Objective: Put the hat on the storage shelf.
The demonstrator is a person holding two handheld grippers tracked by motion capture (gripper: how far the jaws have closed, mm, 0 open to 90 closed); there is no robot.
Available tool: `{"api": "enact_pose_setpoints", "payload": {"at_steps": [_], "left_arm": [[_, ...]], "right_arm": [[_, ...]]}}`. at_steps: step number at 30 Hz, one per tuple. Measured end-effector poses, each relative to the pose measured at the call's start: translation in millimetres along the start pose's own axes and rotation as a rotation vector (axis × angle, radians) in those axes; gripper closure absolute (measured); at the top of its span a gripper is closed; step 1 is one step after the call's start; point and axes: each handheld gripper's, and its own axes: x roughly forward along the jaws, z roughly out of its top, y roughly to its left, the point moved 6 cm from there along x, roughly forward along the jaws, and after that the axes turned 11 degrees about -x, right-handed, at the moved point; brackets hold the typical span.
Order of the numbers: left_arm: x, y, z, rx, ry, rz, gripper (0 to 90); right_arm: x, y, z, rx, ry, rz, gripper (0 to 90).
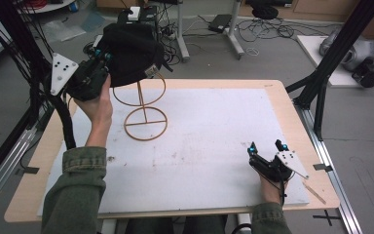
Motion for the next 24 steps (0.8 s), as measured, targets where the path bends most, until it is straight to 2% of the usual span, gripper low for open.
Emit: {"api": "enact_pose_setpoints", "payload": {"at_steps": [5,10,17,22,24], "left_arm": [[14.0,1.4,-5.4,0.007,-0.026,0.006,87.5],[17.9,3.8,-14.8,0.018,0.014,0.017,87.5],[11.3,4.8,-24.4,-0.012,0.039,-0.009,87.4],[11.7,10.1,-35.8,-0.003,0.075,0.017,87.5],[11.9,11.8,-40.9,-0.012,0.088,0.017,87.4]], "right_arm": [[0.3,-0.7,0.5,0.006,-0.002,0.002,9.8],[0.6,-0.7,0.5,0.0,-0.003,0.004,9.7],[0.0,0.9,1.0,-0.001,-0.001,0.007,9.7],[0.0,0.9,1.3,-0.005,-0.001,0.005,9.7],[0.2,1.6,1.6,-0.004,-0.004,0.006,9.7]]}}
